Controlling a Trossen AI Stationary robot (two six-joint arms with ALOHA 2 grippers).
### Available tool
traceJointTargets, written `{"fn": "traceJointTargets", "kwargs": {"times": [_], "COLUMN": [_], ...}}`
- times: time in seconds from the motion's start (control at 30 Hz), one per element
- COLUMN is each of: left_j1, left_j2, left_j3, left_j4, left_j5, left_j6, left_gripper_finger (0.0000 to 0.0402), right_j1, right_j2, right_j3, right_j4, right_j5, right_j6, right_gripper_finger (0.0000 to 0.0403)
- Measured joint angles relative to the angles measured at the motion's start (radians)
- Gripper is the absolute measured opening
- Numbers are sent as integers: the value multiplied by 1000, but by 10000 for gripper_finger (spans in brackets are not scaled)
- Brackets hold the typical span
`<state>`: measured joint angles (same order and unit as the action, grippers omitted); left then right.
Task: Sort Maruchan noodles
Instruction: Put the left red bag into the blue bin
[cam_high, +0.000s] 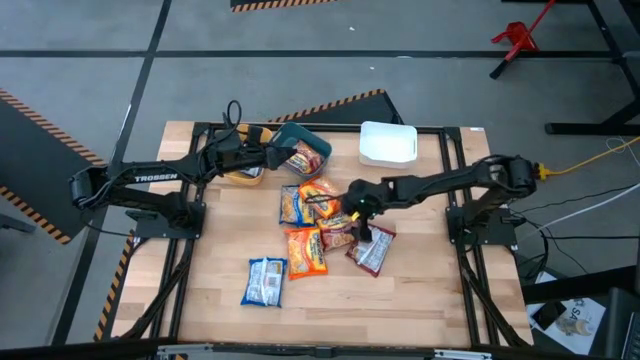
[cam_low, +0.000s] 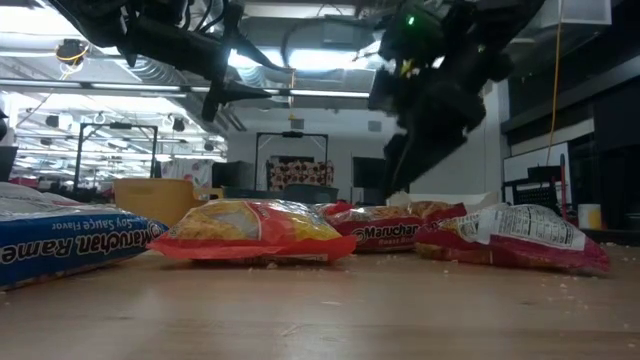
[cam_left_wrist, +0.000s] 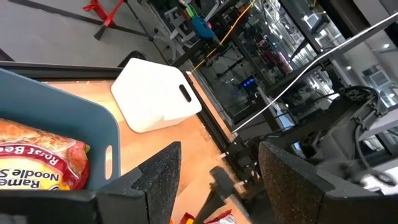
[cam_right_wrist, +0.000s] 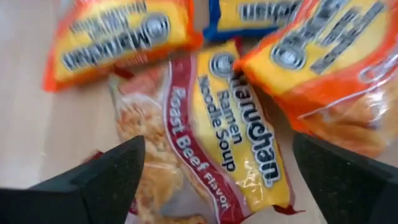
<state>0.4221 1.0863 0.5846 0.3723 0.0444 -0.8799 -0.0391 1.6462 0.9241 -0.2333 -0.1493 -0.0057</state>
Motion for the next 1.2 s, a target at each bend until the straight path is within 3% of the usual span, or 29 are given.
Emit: {"fn": "traceJointTargets", "kwargs": {"times": [0.23,0.43,0.53,0.67,1.07,1.2], "left_j1": [0,-6,-15,-23,-24,-24], "left_j2": [0,0,0,0,0,0], "left_j3": [0,0,0,0,0,0], "left_j4": [-5,-5,-5,-6,-6,-6], "left_j5": [0,-1,-1,-2,-3,-3], "left_j6": [0,-1,-1,-3,-7,-7], "left_gripper_finger": [209,209,209,209,209,209], "right_j1": [-7,-30,-29,-27,-27,-28], "right_j2": [77,105,104,103,101,91], "right_j3": [0,3,3,3,1,8], "right_j4": [-1,-1,-12,-25,-31,-38], "right_j5": [0,-68,-50,-46,-38,-29], "right_j6": [-11,-12,15,60,108,114], "right_gripper_finger": [370,368,348,281,28,7]}}
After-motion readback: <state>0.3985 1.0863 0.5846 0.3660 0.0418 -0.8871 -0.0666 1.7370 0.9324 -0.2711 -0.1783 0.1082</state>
